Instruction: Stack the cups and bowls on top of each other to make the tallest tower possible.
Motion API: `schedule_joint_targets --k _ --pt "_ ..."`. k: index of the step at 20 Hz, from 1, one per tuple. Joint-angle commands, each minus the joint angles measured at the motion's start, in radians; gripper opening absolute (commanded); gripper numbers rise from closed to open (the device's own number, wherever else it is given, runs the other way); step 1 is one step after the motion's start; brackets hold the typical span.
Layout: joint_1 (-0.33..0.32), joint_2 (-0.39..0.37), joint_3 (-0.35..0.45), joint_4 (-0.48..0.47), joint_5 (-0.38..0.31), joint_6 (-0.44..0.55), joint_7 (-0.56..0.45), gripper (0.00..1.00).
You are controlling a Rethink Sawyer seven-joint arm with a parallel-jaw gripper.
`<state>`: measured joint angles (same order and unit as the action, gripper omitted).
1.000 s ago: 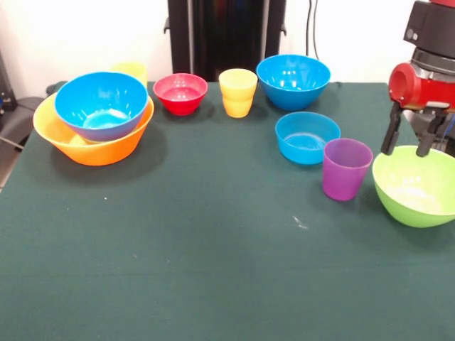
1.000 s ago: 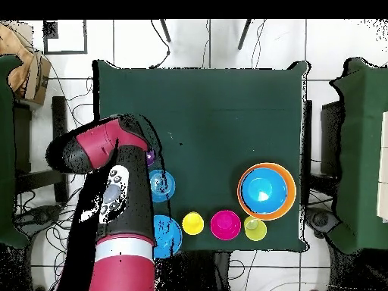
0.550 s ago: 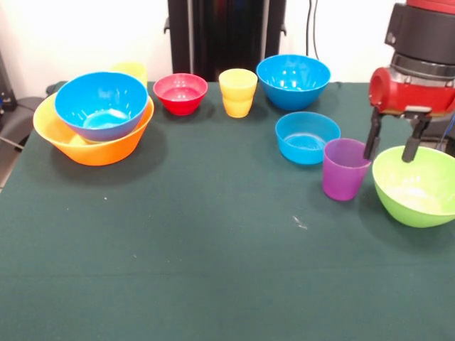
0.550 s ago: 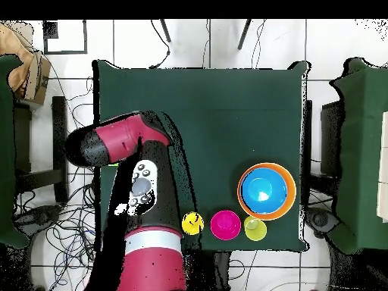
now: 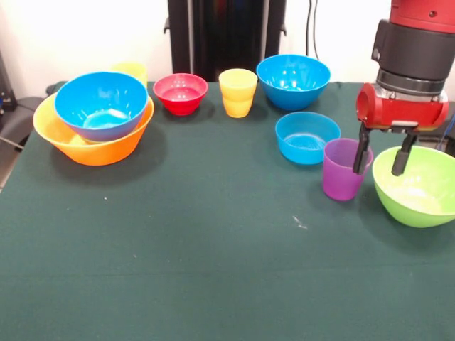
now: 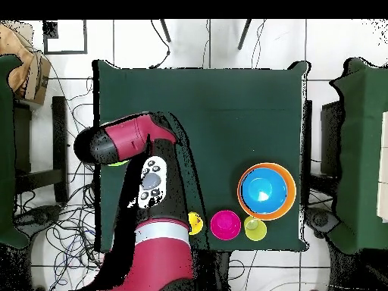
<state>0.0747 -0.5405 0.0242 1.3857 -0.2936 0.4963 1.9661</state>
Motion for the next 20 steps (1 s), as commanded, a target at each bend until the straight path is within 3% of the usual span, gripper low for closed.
schedule_joint_targets --k 1,6,20 --pt "0.016 0.065 0.090 -0.025 -0.100 0.002 -0.102 1.00" --pt "0.031 0.059 0.087 -0.040 -0.094 0.047 -0.111 1.00" --pt "0.058 0.077 0.061 -0.060 -0.092 0.048 -0.087 1.00"
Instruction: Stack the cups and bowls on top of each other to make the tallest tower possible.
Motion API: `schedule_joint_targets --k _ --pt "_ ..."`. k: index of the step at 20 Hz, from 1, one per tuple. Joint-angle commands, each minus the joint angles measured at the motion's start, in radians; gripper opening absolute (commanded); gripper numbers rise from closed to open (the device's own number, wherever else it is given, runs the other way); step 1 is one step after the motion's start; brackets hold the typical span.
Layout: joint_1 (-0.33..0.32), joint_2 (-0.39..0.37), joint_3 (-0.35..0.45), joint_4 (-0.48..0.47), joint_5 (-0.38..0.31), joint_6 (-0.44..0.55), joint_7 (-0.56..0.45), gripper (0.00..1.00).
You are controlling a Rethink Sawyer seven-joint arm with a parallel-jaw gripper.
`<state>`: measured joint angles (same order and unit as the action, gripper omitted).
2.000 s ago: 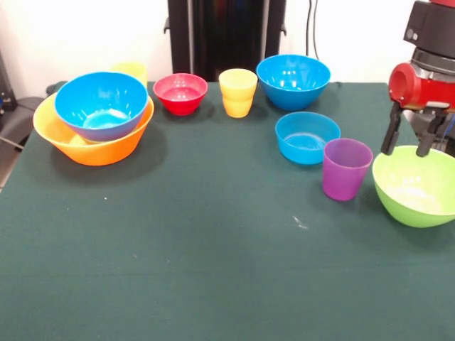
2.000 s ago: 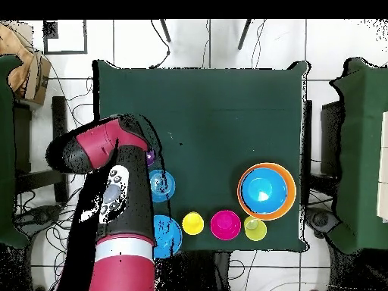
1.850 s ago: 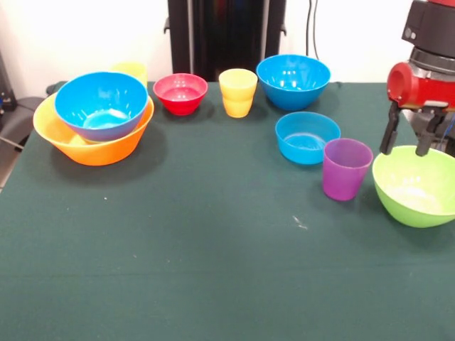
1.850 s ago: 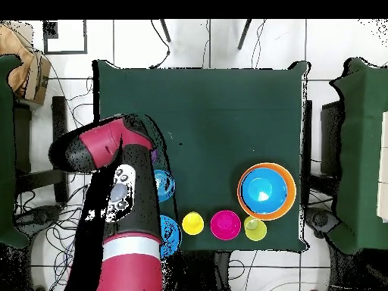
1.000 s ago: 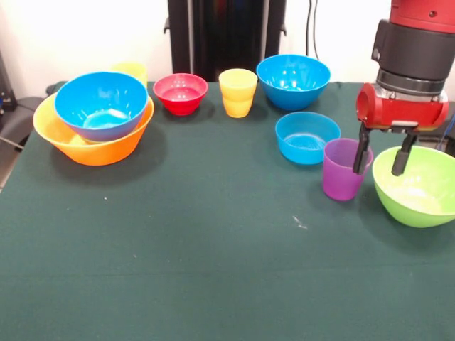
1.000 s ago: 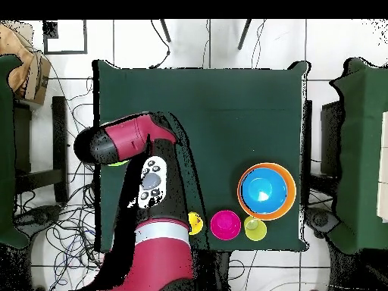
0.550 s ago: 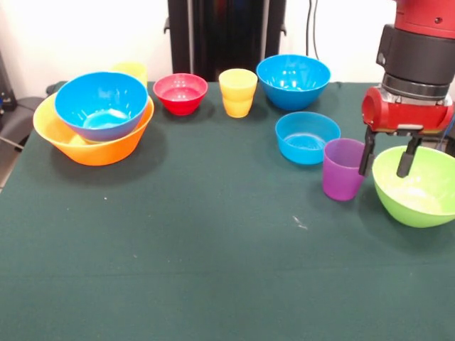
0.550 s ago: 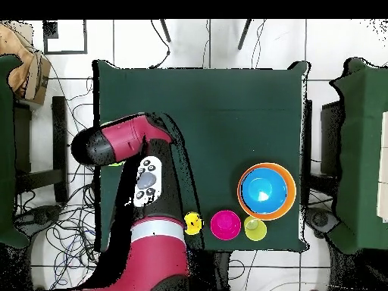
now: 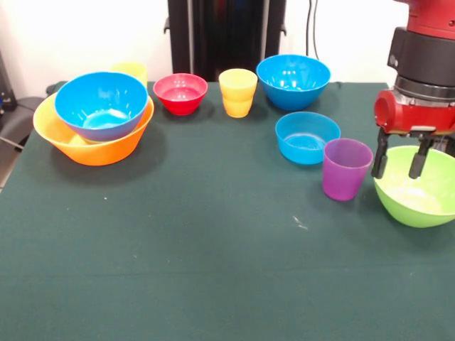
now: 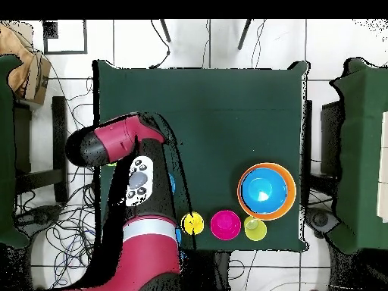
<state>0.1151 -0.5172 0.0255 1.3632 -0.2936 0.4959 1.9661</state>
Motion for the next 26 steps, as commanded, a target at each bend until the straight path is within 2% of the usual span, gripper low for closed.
schedule_joint_targets --k 1,26 --pt "0.018 0.056 0.058 -0.039 -0.092 0.047 -0.085 1.00" --pt "0.003 0.096 0.061 -0.037 -0.103 -0.031 -0.079 1.00"
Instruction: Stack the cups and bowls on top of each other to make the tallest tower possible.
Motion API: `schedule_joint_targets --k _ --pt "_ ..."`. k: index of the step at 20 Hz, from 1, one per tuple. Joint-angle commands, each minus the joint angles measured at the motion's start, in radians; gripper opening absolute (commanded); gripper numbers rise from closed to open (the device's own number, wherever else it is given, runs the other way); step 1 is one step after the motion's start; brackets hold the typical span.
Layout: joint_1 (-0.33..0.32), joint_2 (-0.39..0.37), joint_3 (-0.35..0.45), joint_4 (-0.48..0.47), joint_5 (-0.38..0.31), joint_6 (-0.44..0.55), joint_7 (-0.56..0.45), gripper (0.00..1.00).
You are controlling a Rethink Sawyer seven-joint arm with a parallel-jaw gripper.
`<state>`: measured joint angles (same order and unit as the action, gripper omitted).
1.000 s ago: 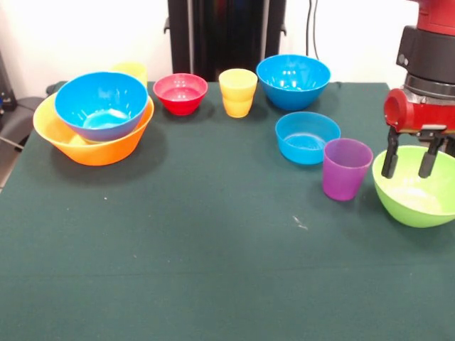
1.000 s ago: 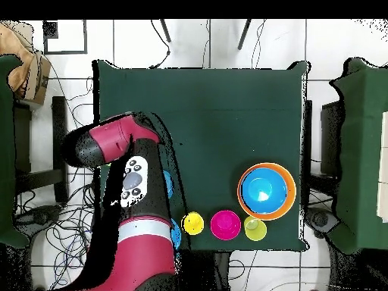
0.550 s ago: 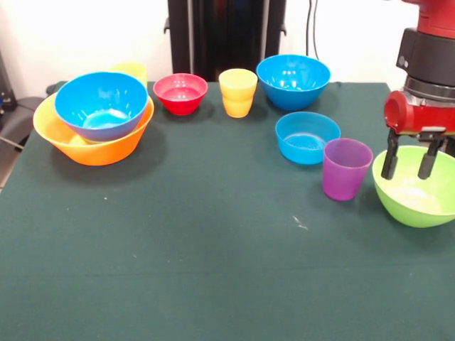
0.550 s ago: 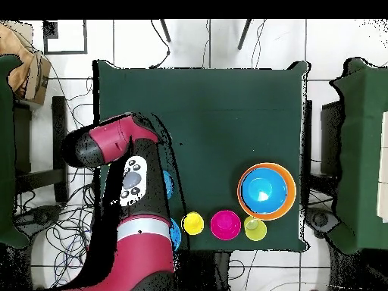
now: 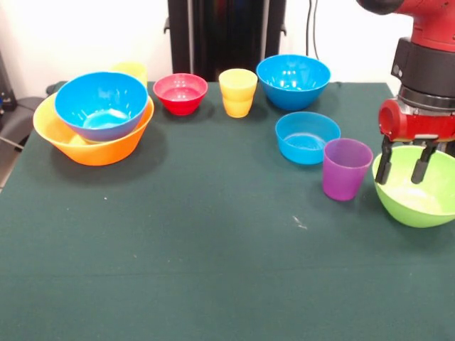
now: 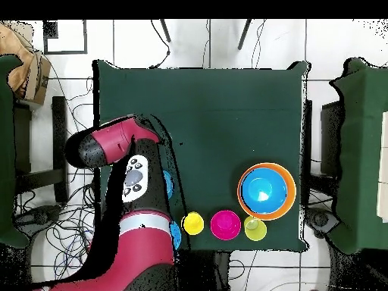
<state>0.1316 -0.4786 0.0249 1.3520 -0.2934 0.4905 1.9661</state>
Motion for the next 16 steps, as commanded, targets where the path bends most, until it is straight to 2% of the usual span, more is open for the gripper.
schedule_joint_targets --k 1,16 --pt "-0.013 0.060 0.060 -0.027 -0.104 -0.027 -0.079 1.00" --pt "-0.005 0.067 0.054 -0.038 -0.127 -0.027 -0.061 1.00"
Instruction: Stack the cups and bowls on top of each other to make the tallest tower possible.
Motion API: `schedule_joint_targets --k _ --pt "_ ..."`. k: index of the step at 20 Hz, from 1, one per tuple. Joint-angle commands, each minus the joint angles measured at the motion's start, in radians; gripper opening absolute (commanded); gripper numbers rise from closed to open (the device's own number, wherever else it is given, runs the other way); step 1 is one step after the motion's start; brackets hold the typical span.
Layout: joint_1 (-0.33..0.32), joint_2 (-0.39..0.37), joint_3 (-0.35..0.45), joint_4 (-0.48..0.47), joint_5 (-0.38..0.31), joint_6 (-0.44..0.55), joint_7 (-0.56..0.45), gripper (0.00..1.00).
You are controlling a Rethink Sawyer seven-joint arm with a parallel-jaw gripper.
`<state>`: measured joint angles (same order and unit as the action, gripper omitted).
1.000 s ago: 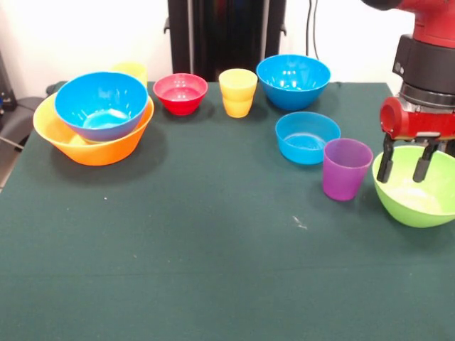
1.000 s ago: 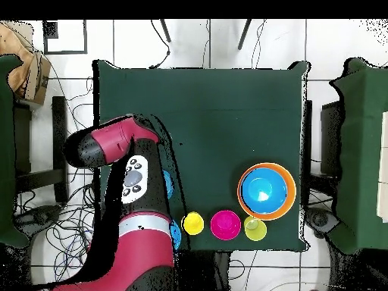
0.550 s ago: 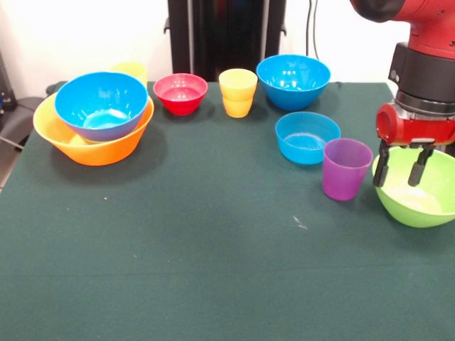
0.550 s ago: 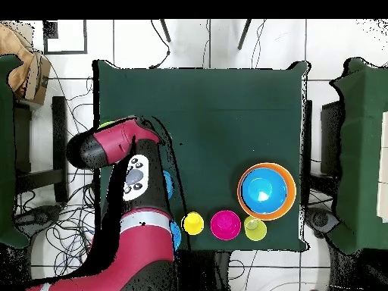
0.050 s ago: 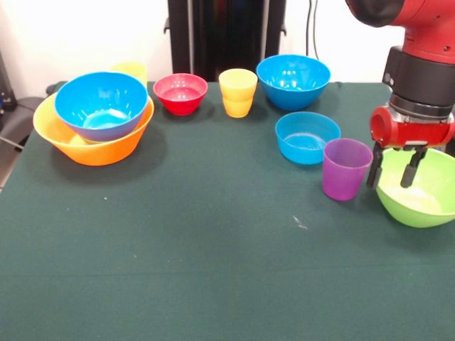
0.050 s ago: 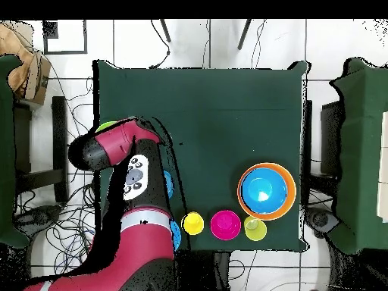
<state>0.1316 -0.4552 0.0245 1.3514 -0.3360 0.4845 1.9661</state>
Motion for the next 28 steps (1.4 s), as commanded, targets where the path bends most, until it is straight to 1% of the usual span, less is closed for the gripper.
schedule_joint_targets --k 1,19,28 --pt "-0.006 0.044 0.055 -0.039 -0.085 -0.019 -0.060 1.00" --pt "0.026 0.080 0.029 -0.091 -0.085 0.003 -0.027 1.00" --pt "0.031 0.083 0.021 -0.104 -0.075 0.015 -0.028 1.00"
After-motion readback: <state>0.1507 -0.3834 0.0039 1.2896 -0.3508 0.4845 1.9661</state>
